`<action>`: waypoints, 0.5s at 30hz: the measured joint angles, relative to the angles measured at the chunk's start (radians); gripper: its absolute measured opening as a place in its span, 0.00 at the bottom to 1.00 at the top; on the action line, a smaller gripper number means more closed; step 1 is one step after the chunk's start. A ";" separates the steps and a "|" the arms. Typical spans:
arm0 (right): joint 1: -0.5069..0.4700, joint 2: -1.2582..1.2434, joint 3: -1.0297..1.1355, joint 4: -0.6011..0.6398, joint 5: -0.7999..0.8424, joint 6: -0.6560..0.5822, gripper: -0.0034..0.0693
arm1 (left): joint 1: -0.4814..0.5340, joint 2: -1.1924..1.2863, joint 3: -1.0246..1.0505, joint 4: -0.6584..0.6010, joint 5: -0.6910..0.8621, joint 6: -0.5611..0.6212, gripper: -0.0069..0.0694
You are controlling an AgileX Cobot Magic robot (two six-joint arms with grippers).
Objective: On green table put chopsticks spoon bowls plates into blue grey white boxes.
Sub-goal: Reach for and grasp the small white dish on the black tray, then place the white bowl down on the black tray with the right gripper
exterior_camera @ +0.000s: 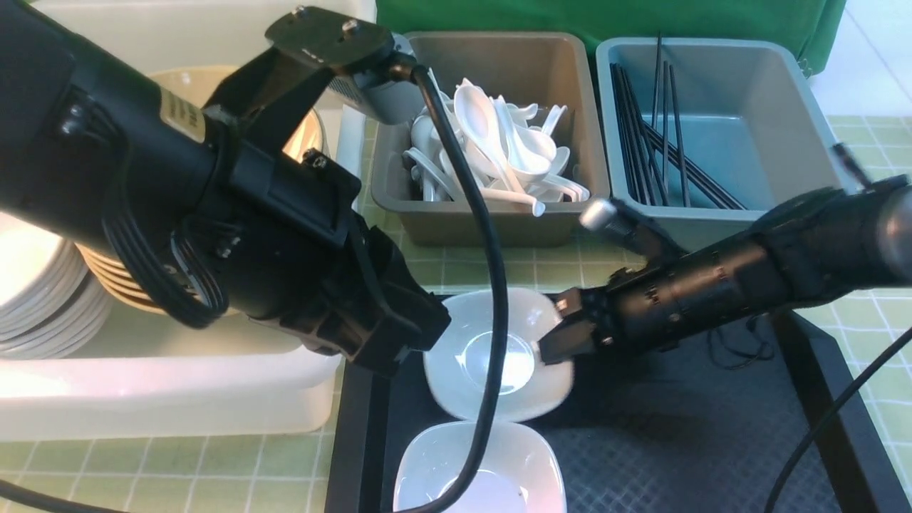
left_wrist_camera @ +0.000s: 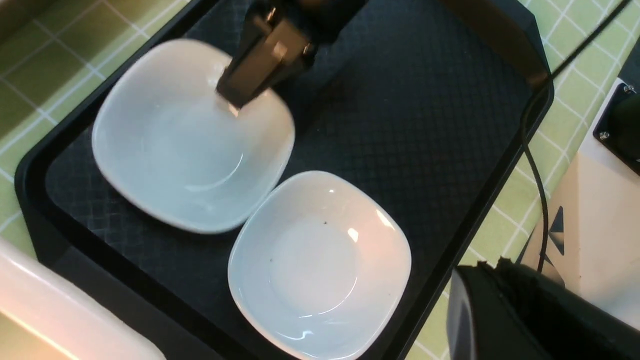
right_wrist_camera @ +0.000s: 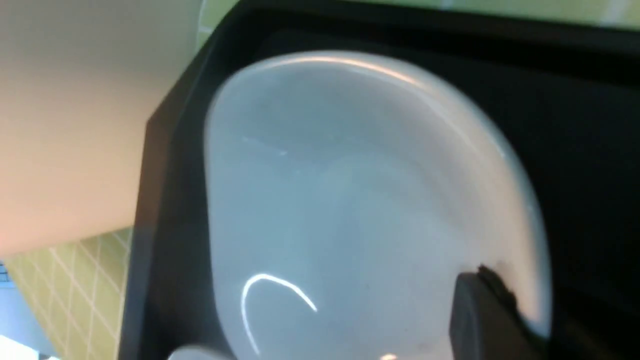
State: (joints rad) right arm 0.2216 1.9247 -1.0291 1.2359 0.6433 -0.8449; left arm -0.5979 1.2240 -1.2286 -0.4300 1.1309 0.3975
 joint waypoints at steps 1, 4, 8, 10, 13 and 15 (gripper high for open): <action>0.000 -0.003 0.000 0.000 0.000 0.000 0.11 | 0.000 0.000 0.000 0.000 0.000 0.000 0.09; -0.078 -0.091 0.064 -0.014 0.071 -0.026 0.11 | 0.000 0.000 0.000 0.000 0.005 0.000 0.09; -0.146 -0.202 0.190 -0.066 0.099 -0.032 0.11 | 0.000 0.000 0.000 0.000 0.005 0.000 0.09; -0.177 -0.259 0.268 -0.083 0.091 -0.045 0.11 | 0.000 0.000 0.000 0.000 -0.001 0.000 0.09; -0.203 -0.377 0.393 -0.096 0.022 -0.056 0.11 | 0.000 0.002 0.000 0.000 -0.032 0.000 0.09; -0.210 -0.427 0.434 -0.096 -0.015 -0.059 0.11 | 0.000 0.011 0.000 0.000 -0.054 0.000 0.09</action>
State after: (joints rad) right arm 0.0117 1.4975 -0.5951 1.1397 0.6280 -0.9044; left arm -0.5979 1.2351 -1.2286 -0.4300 1.0774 0.3975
